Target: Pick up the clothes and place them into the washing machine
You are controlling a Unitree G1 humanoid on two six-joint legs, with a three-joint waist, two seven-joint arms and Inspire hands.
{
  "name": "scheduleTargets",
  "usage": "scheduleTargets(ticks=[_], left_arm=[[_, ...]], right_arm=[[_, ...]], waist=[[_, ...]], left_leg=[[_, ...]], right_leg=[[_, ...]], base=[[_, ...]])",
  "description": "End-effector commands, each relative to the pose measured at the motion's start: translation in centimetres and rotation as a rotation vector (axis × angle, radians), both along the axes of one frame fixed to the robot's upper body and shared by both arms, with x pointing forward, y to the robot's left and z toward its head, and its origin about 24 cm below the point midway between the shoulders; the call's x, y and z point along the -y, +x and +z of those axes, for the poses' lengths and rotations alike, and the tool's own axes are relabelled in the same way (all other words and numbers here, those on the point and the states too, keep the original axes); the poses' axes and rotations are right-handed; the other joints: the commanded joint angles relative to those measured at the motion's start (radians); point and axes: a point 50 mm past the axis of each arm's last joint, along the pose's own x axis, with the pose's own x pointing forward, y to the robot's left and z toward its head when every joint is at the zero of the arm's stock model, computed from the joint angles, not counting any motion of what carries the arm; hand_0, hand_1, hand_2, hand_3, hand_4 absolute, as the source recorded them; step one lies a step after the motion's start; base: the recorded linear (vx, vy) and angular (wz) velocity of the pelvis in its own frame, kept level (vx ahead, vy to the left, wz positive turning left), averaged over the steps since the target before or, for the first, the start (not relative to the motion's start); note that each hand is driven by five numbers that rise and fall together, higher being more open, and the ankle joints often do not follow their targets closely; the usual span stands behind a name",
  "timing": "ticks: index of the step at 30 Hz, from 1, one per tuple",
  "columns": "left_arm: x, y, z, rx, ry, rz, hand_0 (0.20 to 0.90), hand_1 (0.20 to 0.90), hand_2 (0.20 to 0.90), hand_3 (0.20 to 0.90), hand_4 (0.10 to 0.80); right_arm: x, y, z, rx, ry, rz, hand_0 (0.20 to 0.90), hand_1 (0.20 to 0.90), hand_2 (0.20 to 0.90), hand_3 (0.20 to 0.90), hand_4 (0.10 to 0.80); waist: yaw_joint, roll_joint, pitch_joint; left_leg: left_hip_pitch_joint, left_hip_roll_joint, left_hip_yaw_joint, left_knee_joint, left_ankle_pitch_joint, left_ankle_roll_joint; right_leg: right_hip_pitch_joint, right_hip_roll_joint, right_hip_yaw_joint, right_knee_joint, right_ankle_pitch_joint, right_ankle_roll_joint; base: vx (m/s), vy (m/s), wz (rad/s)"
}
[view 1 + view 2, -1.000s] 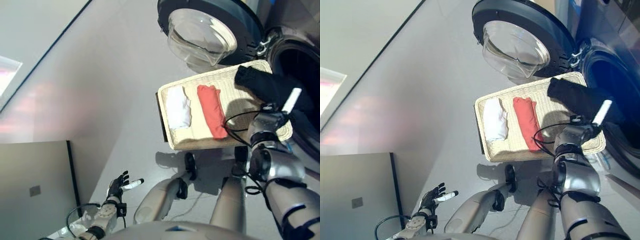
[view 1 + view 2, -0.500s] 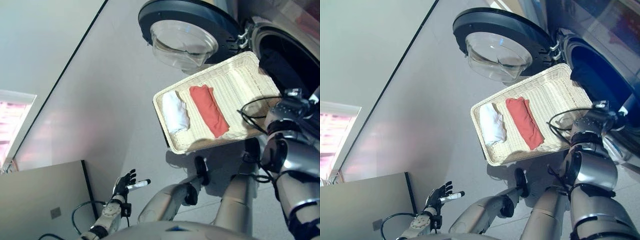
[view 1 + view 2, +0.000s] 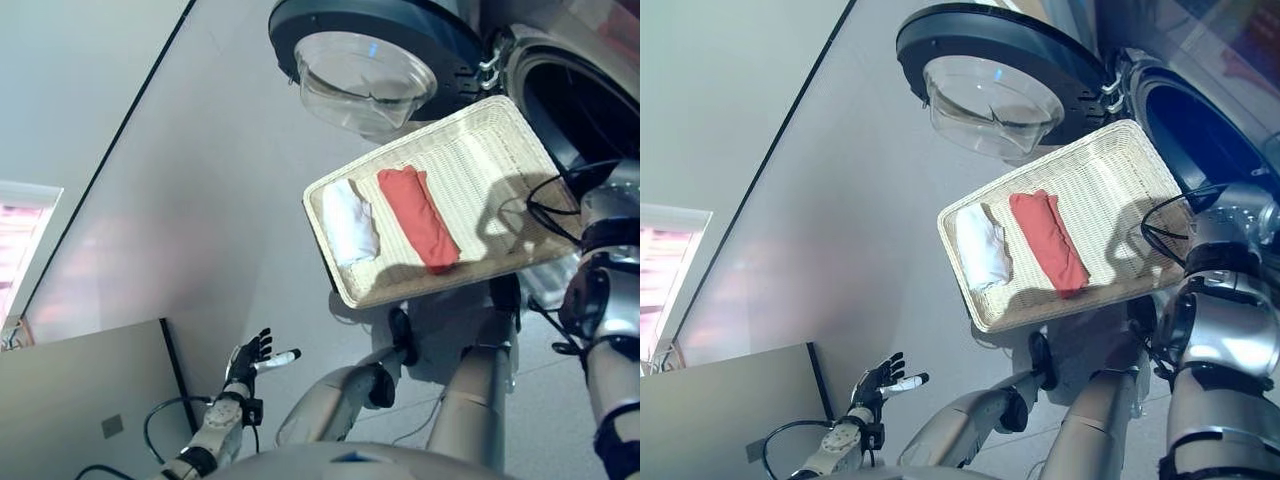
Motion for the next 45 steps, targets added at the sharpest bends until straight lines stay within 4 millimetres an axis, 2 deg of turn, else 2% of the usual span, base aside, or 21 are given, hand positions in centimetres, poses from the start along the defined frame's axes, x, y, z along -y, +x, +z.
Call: scheduleTargets(ticks=[1, 6, 7, 8, 15, 16, 19, 20, 23, 24, 25, 28, 30, 31, 33, 34, 36, 37, 40, 42, 45], left_arm=[[-5.5, -2.1, -0.3, -0.051, 0.134, 0.163, 0.9, 0.9, 0.9, 0.9, 0.8], [-4.3, -1.8, -0.5, -0.061, 0.102, 0.158, 0.9, 0.9, 0.9, 0.9, 0.8], [-4.1, -1.8, -0.6, -0.063, 0.094, 0.152, 0.9, 0.9, 0.9, 0.9, 0.8], [-3.5, -1.8, -0.7, -0.068, 0.082, 0.146, 0.9, 0.9, 0.9, 0.9, 0.8], [-3.8, -2.4, -0.9, -0.092, 0.096, 0.141, 0.9, 0.9, 0.9, 0.9, 0.8], [-3.8, -2.4, -0.9, -0.092, 0.097, 0.141, 0.9, 0.9, 0.9, 0.9, 0.8], [-3.8, -2.3, -0.9, -0.1, 0.104, 0.132, 0.9, 0.9, 0.9, 0.9, 0.8], [-3.9, -2.3, -1.0, -0.101, 0.106, 0.132, 0.9, 0.9, 0.9, 0.9, 0.8], [-3.8, -2.1, -0.9, -0.101, 0.11, 0.112, 0.9, 0.9, 0.9, 0.9, 0.8], [-3.9, -1.9, -0.9, -0.098, 0.117, 0.101, 0.9, 0.9, 0.9, 0.9, 0.8], [-4.3, -1.4, -0.6, -0.091, 0.142, 0.077, 0.9, 0.9, 0.9, 0.9, 0.8], [-5.0, -0.9, -0.3, -0.071, 0.164, 0.068, 0.9, 0.9, 0.9, 0.9, 0.8], [-5.3, -1.0, -0.3, -0.072, 0.169, 0.076, 0.9, 0.9, 0.9, 0.9, 0.8], [-5.6, -0.8, -0.2, -0.071, 0.176, 0.077, 0.9, 0.9, 0.9, 0.9, 0.8], [-6.0, -1.0, -0.2, -0.082, 0.189, 0.078, 0.9, 0.9, 0.9, 0.9, 0.8], [-6.1, -1.0, -0.2, -0.082, 0.189, 0.079, 0.9, 0.9, 0.9, 0.9, 0.8], [-6.7, -0.7, 0.0, -0.074, 0.206, 0.084, 0.9, 0.9, 0.9, 0.9, 0.8], [-6.8, -0.7, 0.0, -0.075, 0.211, 0.085, 0.9, 0.9, 0.9, 0.9, 0.8], [-7.6, -0.7, 0.2, -0.076, 0.241, 0.095, 0.9, 0.9, 0.9, 0.9, 0.8], [-8.0, -0.3, 0.5, -0.056, 0.261, 0.113, 0.9, 0.9, 0.9, 0.9, 0.8], [-8.4, -0.3, 0.7, -0.047, 0.276, 0.137, 0.9, 0.9, 0.9, 0.9, 0.8]], right_arm=[[1.3, -4.9, 15.2, 0.244, -0.491, -0.131, 0.9, 0.9, 0.9, 0.9, 0.8], [0.4, -1.9, 10.7, 0.184, -0.362, -0.029, 0.9, 0.9, 0.9, 0.9, 0.8], [0.4, -1.5, 9.5, 0.167, -0.329, -0.02, 0.9, 0.9, 0.9, 0.9, 0.8], [0.4, -0.8, 7.0, 0.127, -0.253, 0.002, 0.9, 0.9, 0.9, 0.9, 0.8], [-0.3, 0.6, 2.6, 0.023, -0.174, 0.07, 0.9, 0.9, 0.9, 0.9, 0.8], [-0.3, 0.6, 2.6, 0.023, -0.173, 0.071, 0.9, 0.9, 0.9, 0.9, 0.8], [-1.5, 1.7, -0.5, -0.073, -0.142, 0.139, 0.9, 0.9, 0.9, 0.9, 0.8], [-1.5, 1.7, -0.6, -0.074, -0.141, 0.14, 0.9, 0.9, 0.9, 0.9, 0.8], [-1.7, 1.8, -3.6, -0.216, -0.111, 0.19, 0.9, 0.9, 0.9, 0.9, 0.8], [-2.0, 2.0, -4.8, -0.319, -0.127, 0.219, 0.9, 0.9, 0.9, 0.9, 0.8], [-3.0, 2.5, -7.0, -0.526, -0.219, 0.323, 0.9, 0.9, 0.9, 0.9, 0.8], [-5.4, 3.4, -9.5, -0.693, -0.323, 0.461, 0.9, 0.9, 0.9, 0.9, 0.8], [-6.4, 3.7, -10.3, -0.712, -0.338, 0.502, 0.9, 0.9, 0.9, 0.9, 0.8], [-7.7, 3.8, -12.1, -0.775, -0.359, 0.563, 0.9, 0.9, 0.9, 0.9, 0.8], [-8.7, 3.6, -13.8, -0.899, -0.431, 0.634, 0.9, 0.9, 0.9, 0.9, 0.8], [-8.8, 3.6, -13.8, -0.899, -0.432, 0.634, 0.9, 0.9, 0.9, 0.9, 0.8], [-10.6, 3.9, -15.1, -0.962, -0.498, 0.703, 0.9, 0.9, 0.9, 0.9, 0.8], [-10.9, 3.7, -15.8, -1.012, -0.527, 0.724, 0.9, 0.9, 0.9, 0.9, 0.8], [-11.6, 4.1, -15.6, -1.129, -0.669, 0.733, 0.9, 0.9, 0.9, 0.9, 0.8], [-12.5, 4.5, -15.4, -1.143, -0.718, 0.721, 0.9, 0.9, 0.9, 0.9, 0.8], [-12.6, 4.3, -15.8, -1.197, -0.761, 0.706, 0.9, 0.9, 0.9, 0.9, 0.8]], waist=[[-0.033, 0.023, -0.083], [-0.034, 0.027, -0.07], [-0.033, 0.026, -0.071], [-0.03, 0.035, -0.071], [-0.012, 0.043, -0.08], [-0.013, 0.042, -0.08], [-0.008, 0.032, -0.075], [-0.009, 0.031, -0.075], [-0.008, 0.011, -0.065], [-0.008, 0.001, -0.059], [-0.005, -0.02, -0.047], [-0.001, -0.051, -0.028], [-0.002, -0.062, -0.022], [0.002, -0.083, -0.015], [0.008, -0.106, -0.011], [0.006, -0.106, -0.01], [0.015, -0.133, -0.001], [0.021, -0.144, 0.003], [0.03, -0.172, 0.017], [0.032, -0.187, 0.033], [0.039, -0.203, 0.043]], left_leg=[[-0.051, 0.043, -0.054, 0.093, -0.006, -0.119], [-0.063, 0.05, -0.044, 0.104, -0.01, -0.113], [-0.064, 0.051, -0.045, 0.104, -0.01, -0.113], [-0.066, 0.05, -0.046, 0.102, -0.007, -0.114], [-0.065, 0.048, -0.052, 0.1, -0.001, -0.115], [-0.065, 0.048, -0.052, 0.1, -0.001, -0.115], [-0.064, 0.048, -0.055, 0.098, 0.002, -0.114], [-0.063, 0.049, -0.055, 0.098, 0.003, -0.114], [-0.065, 0.053, -0.062, 0.102, 0.006, -0.114], [-0.067, 0.057, -0.063, 0.105, 0.007, -0.114], [-0.074, 0.065, -0.065, 0.114, 0.011, -0.114], [-0.081, 0.074, -0.077, 0.124, 0.017, -0.114], [-0.082, 0.077, -0.083, 0.125, 0.019, -0.115], [-0.083, 0.082, -0.094, 0.127, 0.024, -0.116], [-0.075, 0.084, -0.106, 0.121, 0.032, -0.119], [-0.074, 0.083, -0.107, 0.121, 0.033, -0.119], [-0.067, 0.087, -0.128, 0.111, 0.043, -0.119], [-0.063, 0.086, -0.136, 0.106, 0.048, -0.12], [-0.059, 0.086, -0.153, 0.1, 0.061, -0.121], [-0.062, 0.087, -0.164, 0.096, 0.068, -0.121], [-0.066, 0.087, -0.179, 0.092, 0.079, -0.123]], right_leg=[[0.109, 0.062, -0.051, 0.077, -0.115, -0.072], [0.101, 0.07, -0.044, 0.075, -0.113, -0.075], [0.102, 0.07, -0.045, 0.073, -0.112, -0.076], [0.104, 0.07, -0.046, 0.069, -0.112, -0.077], [0.109, 0.066, -0.055, 0.067, -0.107, -0.08], [0.109, 0.066, -0.055, 0.066, -0.107, -0.08], [0.117, 0.067, -0.058, 0.056, -0.102, -0.079], [0.119, 0.067, -0.058, 0.055, -0.102, -0.08], [0.13, 0.067, -0.067, 0.046, -0.095, -0.081], [0.131, 0.069, -0.07, 0.045, -0.092, -0.083], [0.135, 0.069, -0.08, 0.042, -0.084, -0.086], [0.143, 0.073, -0.093, 0.037, -0.077, -0.09], [0.148, 0.073, -0.101, 0.034, -0.074, -0.091], [0.158, 0.075, -0.112, 0.027, -0.072, -0.093], [0.176, 0.075, -0.126, 0.017, -0.068, -0.093], [0.178, 0.074, -0.128, 0.016, -0.068, -0.093], [0.199, 0.072, -0.152, 0.005, -0.064, -0.093], [0.208, 0.07, -0.159, -0.001, -0.063, -0.093], [0.227, 0.068, -0.182, -0.012, -0.057, -0.093], [0.23, 0.069, -0.197, -0.013, -0.056, -0.094], [0.237, 0.066, -0.216, -0.018, -0.055, -0.094]], base=[[-0.008, -0.008, -0.03], [-0.017, -0.007, -0.03], [-0.017, -0.003, -0.04], [-0.01, 0.004, -0.05], [-0.007, 0.003, -0.02], [0.0, 0.0, 0.0], [0.0, 0.0, 0.0], [0.0, 0.0, 0.0], [-0.033, -0.044, 0.04], [-0.078, -0.099, 0.07], [-0.086, -0.107, 0.12], [-0.069, -0.098, 0.13], [-0.034, -0.073, 0.11], [-0.028, -0.081, 0.12], [-0.023, -0.074, 0.15], [-0.013, -0.079, 0.17], [-0.01, -0.082, 0.18], [-0.011, -0.054, 0.26], [-0.027, -0.053, 0.32], [-0.034, -0.046, 0.2], [-0.012, -0.047, 0.18]])
